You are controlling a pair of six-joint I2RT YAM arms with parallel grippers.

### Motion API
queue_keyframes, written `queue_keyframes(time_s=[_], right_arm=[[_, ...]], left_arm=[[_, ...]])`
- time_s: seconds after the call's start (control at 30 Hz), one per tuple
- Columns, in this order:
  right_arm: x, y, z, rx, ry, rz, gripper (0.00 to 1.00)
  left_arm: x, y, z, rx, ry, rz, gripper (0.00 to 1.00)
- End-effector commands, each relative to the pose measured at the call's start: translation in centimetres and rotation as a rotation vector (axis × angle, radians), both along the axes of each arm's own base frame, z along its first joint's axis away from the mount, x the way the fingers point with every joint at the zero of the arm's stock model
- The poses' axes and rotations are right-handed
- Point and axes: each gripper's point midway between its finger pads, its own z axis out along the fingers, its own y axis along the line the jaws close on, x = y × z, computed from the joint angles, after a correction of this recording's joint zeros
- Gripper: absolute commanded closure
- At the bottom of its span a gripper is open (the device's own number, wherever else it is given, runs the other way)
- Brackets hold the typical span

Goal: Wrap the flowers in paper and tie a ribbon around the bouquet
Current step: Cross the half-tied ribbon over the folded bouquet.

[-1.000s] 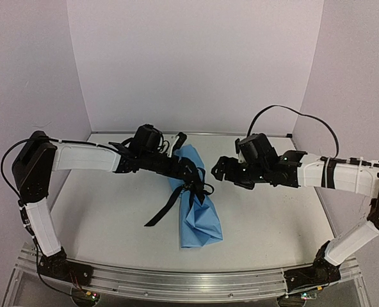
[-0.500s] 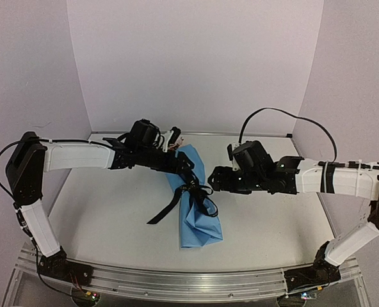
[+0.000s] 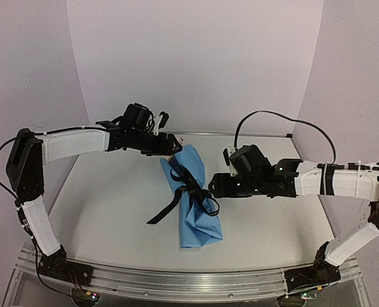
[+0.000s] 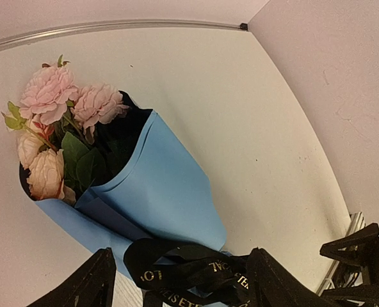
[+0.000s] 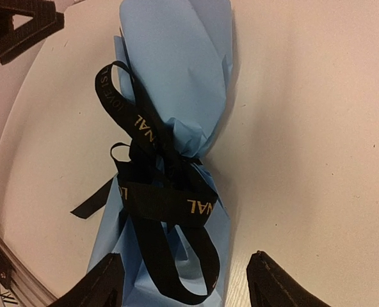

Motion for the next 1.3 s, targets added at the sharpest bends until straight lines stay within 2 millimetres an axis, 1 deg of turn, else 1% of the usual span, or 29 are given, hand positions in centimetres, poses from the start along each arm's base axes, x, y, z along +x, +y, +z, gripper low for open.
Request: queue_keyframes(time_s=[0.0, 0.13, 0.27, 0.43, 0.57, 0.67, 0.83, 1.0, 1.13, 1.27], right_arm=[[-1.1, -0.8, -2.1, -0.07, 0.033, 0.037, 0.32], [-1.6, -0.9, -3.4, -0.094, 0.062, 0.057, 0.34], [-2.2, -0.3, -4.4, -0.105, 0.088, 0.087, 0.39], [-2.1, 0.4, -4.8, -0.114, 0.096, 0.097, 0.45], [-2.1, 0.4, -5.4, -0.124, 0.109, 0.093, 0.49], [-2.1, 0.3, -5.6, -0.126, 0.11, 0.087, 0.52], [-2.0, 0.5, -5.6, -0.127, 0.109, 0.082, 0.58], [-1.8, 0.7, -5.6, -0.133, 0.104, 0.078, 0.59], [-1.6, 0.7, -5.7, -0.147, 0.102, 0.072, 0.61], [-1.2, 0.3, -5.5, -0.171, 0.086, 0.048, 0.67]], left_arm=[[-0.2, 0.7, -1.9, 0.107, 0.047, -0.001, 0.28], [-1.8, 1.6, -3.5, 0.139, 0.102, -0.015, 0.31], [-3.2, 2.1, -4.9, 0.126, 0.148, -0.016, 0.33], [-3.7, 1.5, -5.8, 0.091, 0.188, -0.031, 0.37], [-3.3, 1.2, -6.7, 0.092, 0.211, -0.021, 0.41], [-2.9, 0.6, -6.5, 0.069, 0.206, -0.026, 0.43], [-2.2, -0.4, -7.1, 0.061, 0.213, -0.04, 0.45], [-1.3, -0.9, -6.9, 0.055, 0.195, -0.027, 0.46], [-0.7, -1.4, -7.1, 0.061, 0.2, -0.029, 0.53], [-0.5, -1.6, -7.5, 0.07, 0.21, -0.031, 0.64]])
